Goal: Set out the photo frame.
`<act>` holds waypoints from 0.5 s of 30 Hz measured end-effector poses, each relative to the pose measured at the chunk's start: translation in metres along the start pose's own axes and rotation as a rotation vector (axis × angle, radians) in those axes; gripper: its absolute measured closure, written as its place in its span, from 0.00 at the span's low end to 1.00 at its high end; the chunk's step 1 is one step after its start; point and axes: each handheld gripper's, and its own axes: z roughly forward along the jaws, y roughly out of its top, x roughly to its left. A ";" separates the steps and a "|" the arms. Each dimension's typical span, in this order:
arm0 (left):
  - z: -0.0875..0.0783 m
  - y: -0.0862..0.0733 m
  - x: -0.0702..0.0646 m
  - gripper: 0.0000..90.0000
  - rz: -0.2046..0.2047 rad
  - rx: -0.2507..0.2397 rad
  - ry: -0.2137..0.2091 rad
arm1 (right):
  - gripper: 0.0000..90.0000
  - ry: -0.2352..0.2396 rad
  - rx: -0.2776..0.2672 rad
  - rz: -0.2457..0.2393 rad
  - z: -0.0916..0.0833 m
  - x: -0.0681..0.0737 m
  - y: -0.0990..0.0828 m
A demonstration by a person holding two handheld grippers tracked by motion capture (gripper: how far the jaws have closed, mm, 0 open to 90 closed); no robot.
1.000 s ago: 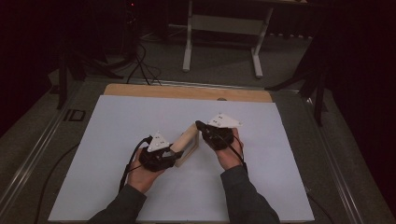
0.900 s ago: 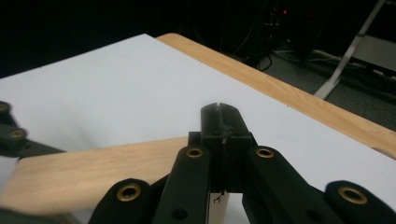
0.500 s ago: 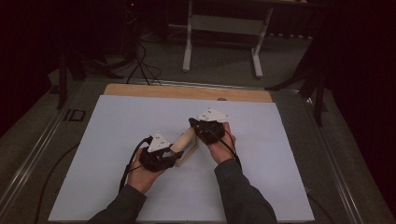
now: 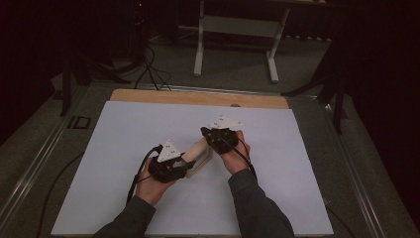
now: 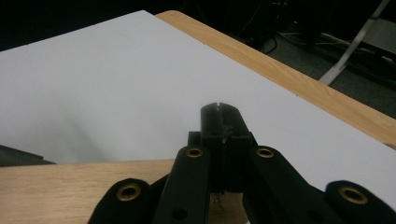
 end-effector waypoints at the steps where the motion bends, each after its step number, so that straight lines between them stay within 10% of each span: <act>1: 0.000 0.000 0.000 0.67 -0.001 0.001 0.001 | 1.00 -0.001 0.002 0.000 0.000 -0.001 -0.001; 15: 0.000 0.001 0.001 0.65 -0.004 0.011 0.045 | 1.00 -0.009 0.015 0.015 -0.008 -0.003 -0.006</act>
